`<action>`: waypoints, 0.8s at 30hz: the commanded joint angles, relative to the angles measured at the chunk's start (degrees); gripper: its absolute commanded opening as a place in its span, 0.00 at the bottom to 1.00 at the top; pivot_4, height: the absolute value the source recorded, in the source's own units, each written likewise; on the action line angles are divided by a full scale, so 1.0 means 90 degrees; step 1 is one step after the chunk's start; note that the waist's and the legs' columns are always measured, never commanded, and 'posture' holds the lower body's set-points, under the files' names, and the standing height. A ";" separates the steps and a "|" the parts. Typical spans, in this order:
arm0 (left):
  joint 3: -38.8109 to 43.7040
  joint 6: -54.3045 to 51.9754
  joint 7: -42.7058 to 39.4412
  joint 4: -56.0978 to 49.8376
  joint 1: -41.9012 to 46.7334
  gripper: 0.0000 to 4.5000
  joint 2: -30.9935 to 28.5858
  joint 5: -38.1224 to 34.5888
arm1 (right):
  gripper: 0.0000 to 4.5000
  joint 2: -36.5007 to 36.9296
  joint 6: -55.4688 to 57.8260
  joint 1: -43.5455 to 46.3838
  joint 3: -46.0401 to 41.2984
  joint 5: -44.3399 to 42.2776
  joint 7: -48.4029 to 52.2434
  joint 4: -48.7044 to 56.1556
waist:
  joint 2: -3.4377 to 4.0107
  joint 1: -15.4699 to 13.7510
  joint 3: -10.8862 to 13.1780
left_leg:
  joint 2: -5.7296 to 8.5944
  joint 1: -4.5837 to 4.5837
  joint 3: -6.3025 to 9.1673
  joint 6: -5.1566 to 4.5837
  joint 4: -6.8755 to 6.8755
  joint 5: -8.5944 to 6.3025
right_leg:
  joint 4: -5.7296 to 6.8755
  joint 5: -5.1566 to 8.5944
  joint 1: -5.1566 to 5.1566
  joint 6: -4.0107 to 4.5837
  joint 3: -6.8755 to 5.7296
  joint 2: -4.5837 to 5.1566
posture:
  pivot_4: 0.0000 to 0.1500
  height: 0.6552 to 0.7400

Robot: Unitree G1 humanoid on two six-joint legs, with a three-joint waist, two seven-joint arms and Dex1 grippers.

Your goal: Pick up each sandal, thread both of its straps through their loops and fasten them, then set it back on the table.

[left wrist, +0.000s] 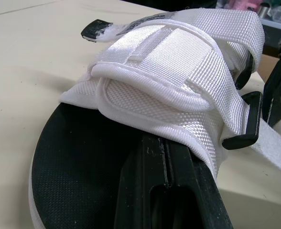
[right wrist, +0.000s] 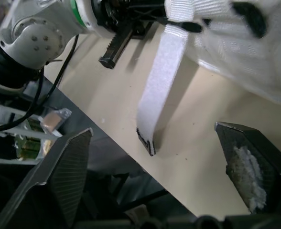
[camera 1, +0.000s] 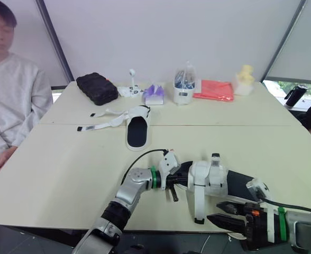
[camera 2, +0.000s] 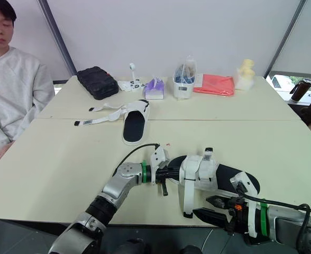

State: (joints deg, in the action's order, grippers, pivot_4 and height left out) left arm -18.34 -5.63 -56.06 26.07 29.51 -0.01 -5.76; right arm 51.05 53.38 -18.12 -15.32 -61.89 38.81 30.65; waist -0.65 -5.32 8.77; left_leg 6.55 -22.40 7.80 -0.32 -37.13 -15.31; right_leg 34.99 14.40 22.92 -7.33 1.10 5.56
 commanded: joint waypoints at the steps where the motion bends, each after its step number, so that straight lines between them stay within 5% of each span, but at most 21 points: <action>1: -0.0289 -0.0205 -0.0046 0.0310 -0.0180 0.00 -0.0005 0.0156 | 0.99 -0.0196 -0.0028 0.0198 0.0256 0.0070 0.0132 -0.0021 | -0.0001 -0.0003 0.0001 | 0.0001 0.0000 0.0000 0.0000 0.0000 0.0000 | 0.0000 0.0000 0.0000 0.0000 0.0000 0.0001 | 1.00 1.00; 5: -0.0294 -0.0205 -0.0043 0.0338 -0.0172 0.00 0.0018 0.0160 | 0.99 -0.0550 0.0074 0.0554 0.0863 0.0193 0.0166 -0.0192 | 0.0001 0.0000 -0.0001 | 0.0001 0.0000 0.0000 0.0000 -0.0001 0.0000 | -0.0001 0.0000 -0.0001 0.0000 0.0000 0.0001 | 1.00 1.00; 7: -0.0290 -0.0200 -0.0020 0.0347 -0.0170 0.00 0.0026 0.0167 | 0.88 -0.0735 0.0013 0.0702 0.1107 0.0417 0.0174 -0.0376 | 0.0004 -0.0009 -0.0002 | 0.0001 0.0000 0.0001 0.0000 -0.0001 0.0000 | -0.0001 0.0000 -0.0001 0.0000 0.0000 0.0001 | 1.00 1.00; 15: -0.0225 -0.0177 0.0036 0.0422 -0.0135 0.00 0.0028 0.0159 | 0.01 -0.0833 0.0212 0.0806 0.0553 -0.0152 0.0159 -0.0129 | 0.0011 -0.0014 -0.0007 | 0.0005 0.0000 0.0001 0.0000 -0.0001 0.0000 | -0.0001 0.0000 -0.0001 0.0000 0.0000 0.0002 | 1.00 1.00; 24: -0.0215 -0.0132 0.0009 0.0553 -0.0047 0.00 0.0048 0.0163 | 0.01 -0.0694 0.0517 0.1035 0.0242 -0.1382 -0.0220 0.0707 | 0.0011 -0.0013 -0.0006 | 0.0004 -0.0001 0.0002 0.0000 -0.0001 0.0000 | -0.0002 0.0001 0.0000 0.0000 0.0000 0.0002 | 1.00 1.00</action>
State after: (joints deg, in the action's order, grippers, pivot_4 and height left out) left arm -18.32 -5.38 -56.21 27.15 30.14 0.33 -5.75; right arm 44.71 58.25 -10.19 -12.21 -69.56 36.50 33.26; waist -0.55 -5.44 8.71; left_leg 6.58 -22.42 7.82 -0.32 -37.12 -15.31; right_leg 34.97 14.41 22.94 -7.34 1.09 5.58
